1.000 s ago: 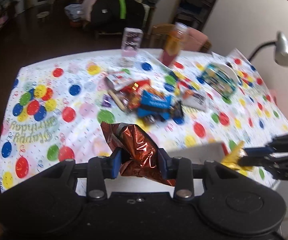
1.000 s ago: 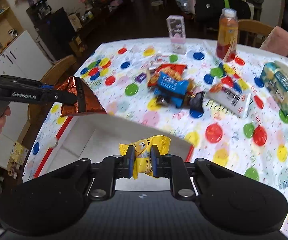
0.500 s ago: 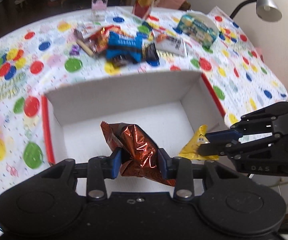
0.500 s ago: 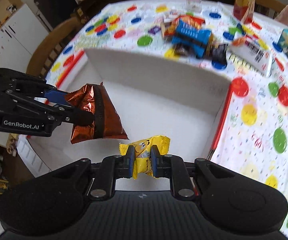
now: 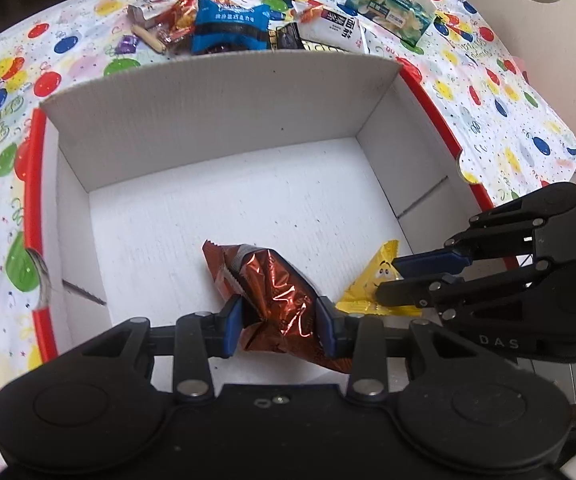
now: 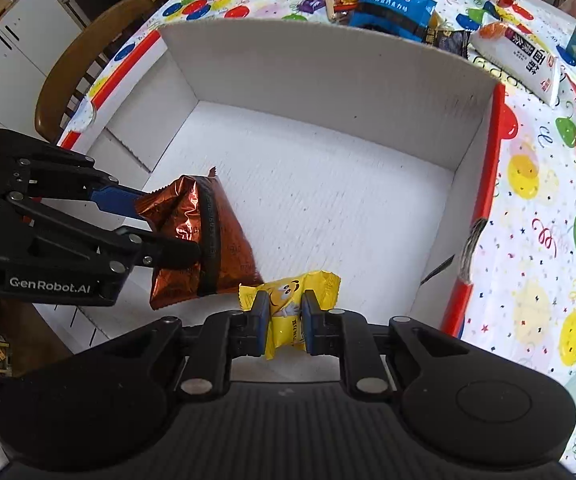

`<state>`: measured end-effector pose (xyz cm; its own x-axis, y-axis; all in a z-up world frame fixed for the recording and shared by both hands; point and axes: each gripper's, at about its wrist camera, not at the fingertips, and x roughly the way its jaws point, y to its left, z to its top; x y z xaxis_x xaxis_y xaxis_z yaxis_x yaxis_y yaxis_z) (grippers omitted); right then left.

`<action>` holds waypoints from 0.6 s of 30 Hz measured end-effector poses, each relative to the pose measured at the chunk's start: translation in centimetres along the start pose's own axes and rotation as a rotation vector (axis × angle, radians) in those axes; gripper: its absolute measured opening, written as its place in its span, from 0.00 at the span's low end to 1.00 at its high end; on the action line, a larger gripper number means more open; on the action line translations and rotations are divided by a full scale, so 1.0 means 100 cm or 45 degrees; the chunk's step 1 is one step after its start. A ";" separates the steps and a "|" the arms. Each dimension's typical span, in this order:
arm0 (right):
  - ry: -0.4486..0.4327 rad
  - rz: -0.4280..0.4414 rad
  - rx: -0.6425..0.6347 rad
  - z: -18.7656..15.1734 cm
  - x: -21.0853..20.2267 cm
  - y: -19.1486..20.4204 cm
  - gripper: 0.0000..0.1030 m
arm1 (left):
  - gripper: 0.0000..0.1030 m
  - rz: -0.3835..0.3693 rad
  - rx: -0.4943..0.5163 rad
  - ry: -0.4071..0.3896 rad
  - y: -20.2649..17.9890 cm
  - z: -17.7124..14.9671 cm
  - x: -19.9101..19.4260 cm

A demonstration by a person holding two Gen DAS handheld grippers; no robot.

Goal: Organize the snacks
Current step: 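Carry the copper bag with the left tool while the right tool carries the yellow packet into the box, then open the left tool over the box while the right tool releases the yellow packet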

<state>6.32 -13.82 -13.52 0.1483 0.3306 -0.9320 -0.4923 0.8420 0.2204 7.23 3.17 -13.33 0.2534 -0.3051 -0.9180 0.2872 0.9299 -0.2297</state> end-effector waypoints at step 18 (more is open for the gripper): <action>-0.058 0.008 0.014 0.003 -0.020 -0.001 0.16 | 0.72 0.038 0.047 -0.038 -0.006 -0.003 -0.016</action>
<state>6.35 -14.48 -11.56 0.1845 0.3548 -0.9166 -0.4840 0.8445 0.2294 6.38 3.12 -11.81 0.2898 -0.2837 -0.9141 0.3128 0.9307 -0.1897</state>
